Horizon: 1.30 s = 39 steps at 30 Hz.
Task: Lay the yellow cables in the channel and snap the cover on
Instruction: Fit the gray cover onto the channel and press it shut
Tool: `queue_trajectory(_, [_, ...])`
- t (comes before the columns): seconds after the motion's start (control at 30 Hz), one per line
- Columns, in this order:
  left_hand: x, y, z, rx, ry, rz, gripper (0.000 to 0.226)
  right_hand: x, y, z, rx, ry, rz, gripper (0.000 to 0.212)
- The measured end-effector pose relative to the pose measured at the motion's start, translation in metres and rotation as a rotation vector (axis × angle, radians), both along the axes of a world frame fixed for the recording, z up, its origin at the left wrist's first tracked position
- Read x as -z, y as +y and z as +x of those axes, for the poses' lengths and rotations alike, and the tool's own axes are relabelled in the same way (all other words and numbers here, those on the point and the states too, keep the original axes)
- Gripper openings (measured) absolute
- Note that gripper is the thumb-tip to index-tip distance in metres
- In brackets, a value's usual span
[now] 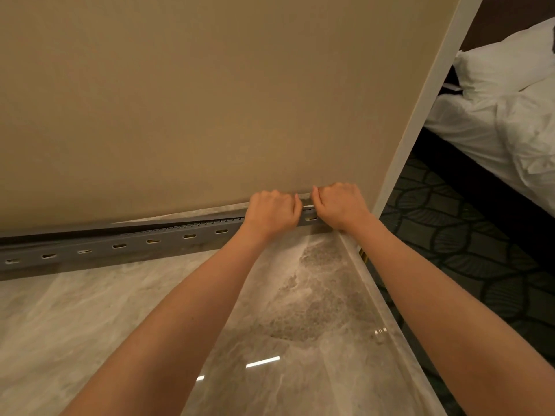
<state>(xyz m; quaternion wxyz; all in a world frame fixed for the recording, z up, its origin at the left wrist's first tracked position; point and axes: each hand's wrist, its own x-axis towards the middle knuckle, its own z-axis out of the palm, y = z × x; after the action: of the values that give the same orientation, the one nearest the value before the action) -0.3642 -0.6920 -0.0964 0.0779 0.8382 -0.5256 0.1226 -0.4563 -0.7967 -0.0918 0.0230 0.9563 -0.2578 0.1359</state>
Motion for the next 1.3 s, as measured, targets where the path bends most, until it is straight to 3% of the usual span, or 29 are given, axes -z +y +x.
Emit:
queue_trajectory(0.1, [-0.001,0.0,0.0,0.075,0.093,0.11,0.046,0.002,-0.002,-0.002,-0.011,0.019,0.037,0.052])
queue_trajectory(0.23, [-0.011,0.004,0.005,0.192,0.432,0.339,0.043,0.004,-0.002,-0.016,-0.043,0.067,0.116,0.053])
queue_trajectory(0.37, [-0.01,0.012,0.002,0.184,0.307,0.354,0.033,-0.009,-0.004,-0.025,-0.08,0.269,0.382,0.054])
queue_trajectory(0.47, [-0.009,0.017,-0.005,0.178,0.226,0.323,0.031,-0.016,0.003,-0.029,-0.073,0.281,0.511,0.039])
queue_trajectory(0.63, [-0.027,0.036,0.012,0.148,0.488,0.423,0.043,-0.013,0.007,-0.038,-0.011,0.195,0.462,0.036])
queue_trajectory(0.7, [-0.033,0.05,0.018,0.124,0.513,0.431,0.043,-0.017,0.011,-0.041,0.007,0.203,0.411,0.037])
queue_trajectory(0.87, [-0.021,0.075,0.004,0.073,0.248,0.216,0.032,-0.021,0.04,-0.043,0.051,0.274,0.001,0.041])
queue_trajectory(0.97, [-0.01,0.08,-0.006,0.03,0.202,0.121,0.028,-0.014,0.053,-0.042,0.094,0.291,-0.016,0.048])
queue_trajectory(1.07, [-0.009,0.08,-0.005,0.017,0.258,0.111,0.037,-0.005,0.079,-0.018,-0.065,0.264,0.073,0.05])
queue_trajectory(1.17, [-0.007,0.086,0.001,0.014,0.314,0.189,0.045,0.001,0.1,0.006,-0.101,0.17,0.187,0.041])
queue_trajectory(1.3, [-0.011,0.12,0.03,-0.079,0.28,0.309,0.056,-0.007,0.099,0.013,0.023,0.238,0.163,0.026])
